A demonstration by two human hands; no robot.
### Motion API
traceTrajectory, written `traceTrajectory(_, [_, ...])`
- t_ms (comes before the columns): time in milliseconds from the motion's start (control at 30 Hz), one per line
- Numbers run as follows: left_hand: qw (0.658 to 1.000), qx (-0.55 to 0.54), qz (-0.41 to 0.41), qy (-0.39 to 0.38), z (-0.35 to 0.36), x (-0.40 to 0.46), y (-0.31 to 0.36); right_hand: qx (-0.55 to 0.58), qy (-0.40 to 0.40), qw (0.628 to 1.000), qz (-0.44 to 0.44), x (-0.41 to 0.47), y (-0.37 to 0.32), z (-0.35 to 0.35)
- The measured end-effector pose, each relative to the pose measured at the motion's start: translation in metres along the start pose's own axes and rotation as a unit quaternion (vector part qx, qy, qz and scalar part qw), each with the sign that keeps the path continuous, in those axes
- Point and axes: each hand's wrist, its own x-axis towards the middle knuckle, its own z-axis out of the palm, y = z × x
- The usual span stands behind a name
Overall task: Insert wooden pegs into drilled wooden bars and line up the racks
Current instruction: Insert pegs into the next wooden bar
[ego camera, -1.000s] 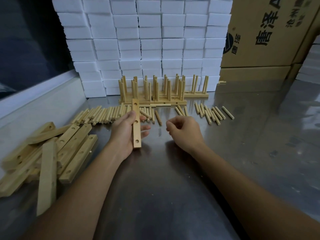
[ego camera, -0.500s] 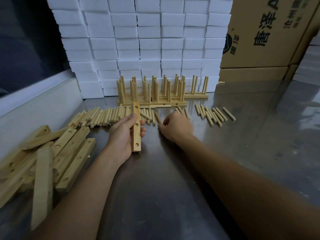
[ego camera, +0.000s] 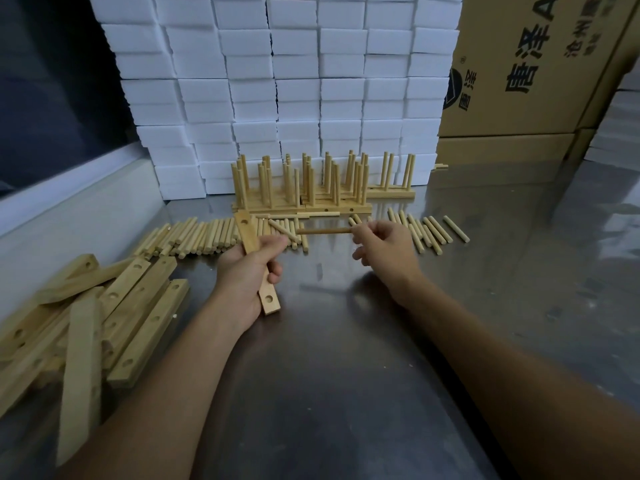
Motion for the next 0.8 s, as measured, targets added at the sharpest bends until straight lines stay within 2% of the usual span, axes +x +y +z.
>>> traceTrajectory(167, [0.999, 0.038, 0.019, -0.031, 0.0, -0.006, 0.001, 0.05, -0.07, 0.996, 0.006, -0.01, -0.006, -0.004])
traceTrajectory(333, [0.998, 0.037, 0.013, -0.047, 0.0, -0.01, 0.002, 0.099, -0.078, 0.992, 0.022, -0.016, -0.013, -0.001])
traceTrajectory(533, [0.996, 0.024, 0.013, -0.088, 0.003, -0.013, 0.002, 0.268, -0.171, 0.945, 0.075, -0.023, -0.021, 0.004])
traceTrajectory(800, [0.994, -0.006, 0.003, -0.11, -0.002, -0.01, 0.001, 0.334, -0.165, 0.922, 0.104, -0.022, -0.02, 0.004])
